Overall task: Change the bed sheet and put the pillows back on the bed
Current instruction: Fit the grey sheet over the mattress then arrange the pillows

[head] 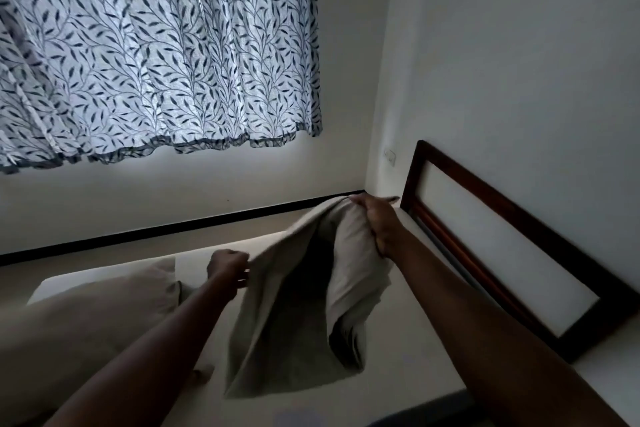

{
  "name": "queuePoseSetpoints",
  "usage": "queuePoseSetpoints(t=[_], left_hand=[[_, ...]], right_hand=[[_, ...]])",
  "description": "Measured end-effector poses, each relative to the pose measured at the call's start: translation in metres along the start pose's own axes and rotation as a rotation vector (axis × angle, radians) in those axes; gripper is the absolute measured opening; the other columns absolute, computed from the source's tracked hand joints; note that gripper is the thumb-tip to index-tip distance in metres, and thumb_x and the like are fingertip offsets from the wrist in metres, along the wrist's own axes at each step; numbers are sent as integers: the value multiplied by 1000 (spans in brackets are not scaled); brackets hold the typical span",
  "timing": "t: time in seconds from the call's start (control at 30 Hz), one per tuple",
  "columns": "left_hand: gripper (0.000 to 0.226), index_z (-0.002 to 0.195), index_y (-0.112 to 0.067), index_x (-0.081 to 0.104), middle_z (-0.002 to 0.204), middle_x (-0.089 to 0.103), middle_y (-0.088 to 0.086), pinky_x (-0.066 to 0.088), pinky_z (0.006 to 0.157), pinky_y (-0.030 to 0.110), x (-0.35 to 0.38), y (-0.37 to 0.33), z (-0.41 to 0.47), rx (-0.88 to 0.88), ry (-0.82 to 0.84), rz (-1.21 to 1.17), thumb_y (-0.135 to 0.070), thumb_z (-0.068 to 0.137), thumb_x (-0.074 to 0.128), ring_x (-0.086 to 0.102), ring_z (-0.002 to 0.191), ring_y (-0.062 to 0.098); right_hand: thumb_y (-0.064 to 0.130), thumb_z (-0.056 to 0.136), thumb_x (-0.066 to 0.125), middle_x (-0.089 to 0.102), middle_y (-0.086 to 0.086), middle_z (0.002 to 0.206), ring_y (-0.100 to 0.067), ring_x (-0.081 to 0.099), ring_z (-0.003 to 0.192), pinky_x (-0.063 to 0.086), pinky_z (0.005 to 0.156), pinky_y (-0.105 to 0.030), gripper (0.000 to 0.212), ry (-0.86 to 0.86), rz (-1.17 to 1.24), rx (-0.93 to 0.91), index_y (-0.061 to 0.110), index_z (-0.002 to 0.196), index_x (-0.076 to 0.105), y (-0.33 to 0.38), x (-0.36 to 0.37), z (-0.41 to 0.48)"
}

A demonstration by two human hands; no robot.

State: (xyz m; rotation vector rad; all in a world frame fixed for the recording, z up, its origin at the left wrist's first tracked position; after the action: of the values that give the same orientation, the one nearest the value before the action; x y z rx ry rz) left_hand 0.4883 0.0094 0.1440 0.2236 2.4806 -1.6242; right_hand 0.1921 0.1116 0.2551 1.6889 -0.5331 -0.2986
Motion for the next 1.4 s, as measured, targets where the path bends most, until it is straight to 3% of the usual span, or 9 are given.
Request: queuePoseSetpoints(t=[0.13,0.27,0.37,0.5,0.73,0.87,0.97,1.1,1.4], left_hand=[[23,105,-2,66,97,72,27,53,61,33,37,-44,-24,252,302,-18,-23,96,68,68,68,27],[45,119,-13,67,106,75,15,59,71,37,78,-71,-61,412,767,145,-43,87,76,73,94,28],[51,95,-15,73,90,75,8,54,66,32,107,-72,-62,672,567,500,-60,71,75,69,81,16],[11,86,-13,80,86,76,-4,40,65,5,135,-43,-54,750,329,532,-21,85,73,62,82,-4],[20,89,-36,76,98,77,-8,46,84,28,152,-44,-35,573,192,380,-27,84,60,67,97,10],[23,87,-21,73,92,75,-5,43,78,27,157,-46,-34,562,117,357,-25,81,51,66,93,14],[17,79,-13,69,78,71,-2,45,71,31,153,-44,-39,527,87,325,-17,83,52,64,79,13],[23,55,-12,55,55,53,-1,37,56,33,133,-32,-39,481,15,260,-24,74,47,46,53,3],[49,47,-19,53,50,40,-14,30,42,17,80,-78,-36,580,-7,185,-12,94,61,40,43,-2]], right_hand=[[22,91,68,68,-4,80,-17,63,75,51,73,-27,17,-14,60,9,10,79,69,9,30,4],[20,94,61,62,-2,64,-16,58,61,49,63,-27,25,-4,199,103,12,70,62,9,51,9],[17,98,55,45,4,50,-11,36,43,31,44,-23,33,158,317,61,18,67,44,31,62,22],[25,97,65,54,1,60,-10,39,44,30,41,-20,27,191,-79,-175,15,75,53,53,55,38],[28,93,70,74,-7,86,-17,63,71,49,59,-27,17,338,-565,-31,12,87,70,-7,-20,71],[44,86,77,77,-3,92,-15,72,78,57,59,-30,27,490,-641,44,18,94,77,-51,-36,67],[34,87,78,77,-4,90,-14,71,80,63,70,-39,10,465,-639,-187,24,89,78,-54,-28,71],[29,87,76,74,9,83,-4,62,70,46,67,-13,7,431,-811,-463,23,84,77,-47,-6,72],[21,88,76,63,10,68,4,54,59,36,61,-14,15,195,-696,-580,23,77,66,-6,38,71]])
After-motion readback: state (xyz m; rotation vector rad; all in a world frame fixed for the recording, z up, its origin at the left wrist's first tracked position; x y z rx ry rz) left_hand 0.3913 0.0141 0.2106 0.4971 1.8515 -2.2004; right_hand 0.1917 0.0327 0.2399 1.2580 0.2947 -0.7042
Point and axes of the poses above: each hand's wrist, its own z-axis towards the middle knuckle, its own x-axis out of the palm, y = z × x, the point moved 4 cm from there along z, towards the middle knuckle
